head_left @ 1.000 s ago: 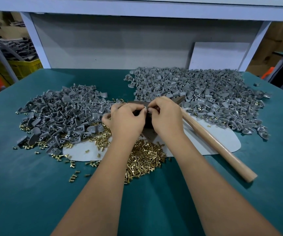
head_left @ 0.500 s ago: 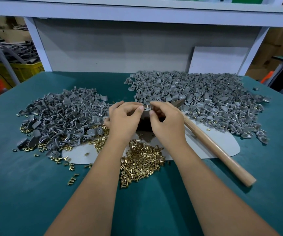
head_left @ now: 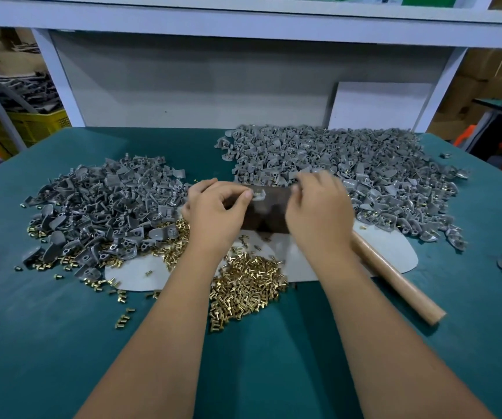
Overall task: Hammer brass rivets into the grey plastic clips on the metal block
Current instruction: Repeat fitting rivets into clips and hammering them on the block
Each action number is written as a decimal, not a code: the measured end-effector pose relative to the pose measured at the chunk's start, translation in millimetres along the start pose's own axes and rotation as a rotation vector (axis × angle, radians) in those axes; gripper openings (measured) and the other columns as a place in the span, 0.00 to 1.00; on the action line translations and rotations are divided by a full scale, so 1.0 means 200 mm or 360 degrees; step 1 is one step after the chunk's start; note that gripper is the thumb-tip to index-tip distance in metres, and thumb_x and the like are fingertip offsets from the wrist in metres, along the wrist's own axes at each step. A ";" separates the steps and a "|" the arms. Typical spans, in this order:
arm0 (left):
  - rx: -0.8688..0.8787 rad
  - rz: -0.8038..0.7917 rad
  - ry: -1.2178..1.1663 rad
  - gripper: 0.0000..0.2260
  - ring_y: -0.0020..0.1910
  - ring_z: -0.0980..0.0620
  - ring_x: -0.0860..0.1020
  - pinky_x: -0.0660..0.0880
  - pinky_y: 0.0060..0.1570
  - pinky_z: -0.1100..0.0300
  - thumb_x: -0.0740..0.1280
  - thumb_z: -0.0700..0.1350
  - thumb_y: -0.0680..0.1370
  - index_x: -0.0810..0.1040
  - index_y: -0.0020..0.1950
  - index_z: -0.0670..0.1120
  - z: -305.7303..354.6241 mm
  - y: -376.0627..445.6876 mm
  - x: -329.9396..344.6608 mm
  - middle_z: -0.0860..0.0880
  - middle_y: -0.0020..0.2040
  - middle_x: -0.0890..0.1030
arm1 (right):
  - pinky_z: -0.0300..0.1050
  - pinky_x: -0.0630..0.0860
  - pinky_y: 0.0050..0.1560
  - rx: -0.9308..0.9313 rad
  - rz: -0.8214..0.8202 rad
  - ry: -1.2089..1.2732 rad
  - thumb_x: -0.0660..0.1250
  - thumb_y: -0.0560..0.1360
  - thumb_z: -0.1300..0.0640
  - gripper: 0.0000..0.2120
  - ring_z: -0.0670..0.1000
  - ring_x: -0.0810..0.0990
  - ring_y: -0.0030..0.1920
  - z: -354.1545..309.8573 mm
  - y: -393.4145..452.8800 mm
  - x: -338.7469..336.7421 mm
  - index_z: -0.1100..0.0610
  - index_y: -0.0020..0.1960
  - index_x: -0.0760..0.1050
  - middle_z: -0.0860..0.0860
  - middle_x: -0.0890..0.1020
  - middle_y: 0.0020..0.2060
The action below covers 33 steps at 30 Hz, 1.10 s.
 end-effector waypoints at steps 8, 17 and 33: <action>-0.0039 0.0017 0.0306 0.02 0.67 0.53 0.62 0.54 0.65 0.50 0.70 0.54 0.75 0.82 0.45 0.59 -0.04 0.01 0.03 0.66 0.46 0.76 | 0.44 0.67 0.37 0.0453 -0.0778 -0.0392 0.63 0.77 0.53 0.09 0.56 0.72 0.37 0.34 -0.05 0.14 0.59 0.46 0.74 0.51 0.71 0.33; -0.0208 0.0149 0.0314 0.03 0.66 0.56 0.62 0.54 0.67 0.44 0.69 0.55 0.75 0.83 0.44 0.60 -0.07 -0.02 0.01 0.64 0.52 0.80 | 0.45 0.66 0.38 0.0325 -0.0564 0.0113 0.62 0.77 0.49 0.12 0.52 0.76 0.41 0.13 0.08 -0.04 0.41 0.61 0.70 0.45 0.80 0.47; -0.0328 0.0177 0.0218 0.02 0.67 0.57 0.63 0.53 0.66 0.47 0.71 0.54 0.75 0.82 0.42 0.59 -0.09 -0.03 0.02 0.68 0.40 0.72 | 0.41 0.66 0.31 -0.0105 -0.0204 -0.0257 0.61 0.79 0.49 0.21 0.57 0.82 0.44 -0.12 0.10 -0.25 0.30 0.68 0.63 0.48 0.84 0.48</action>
Point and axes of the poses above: each hand's wrist, its own y-axis towards the middle knuckle, its own x-axis out of the palm, z = x × y, the point moved 10 cm from there along y, towards the middle knuckle
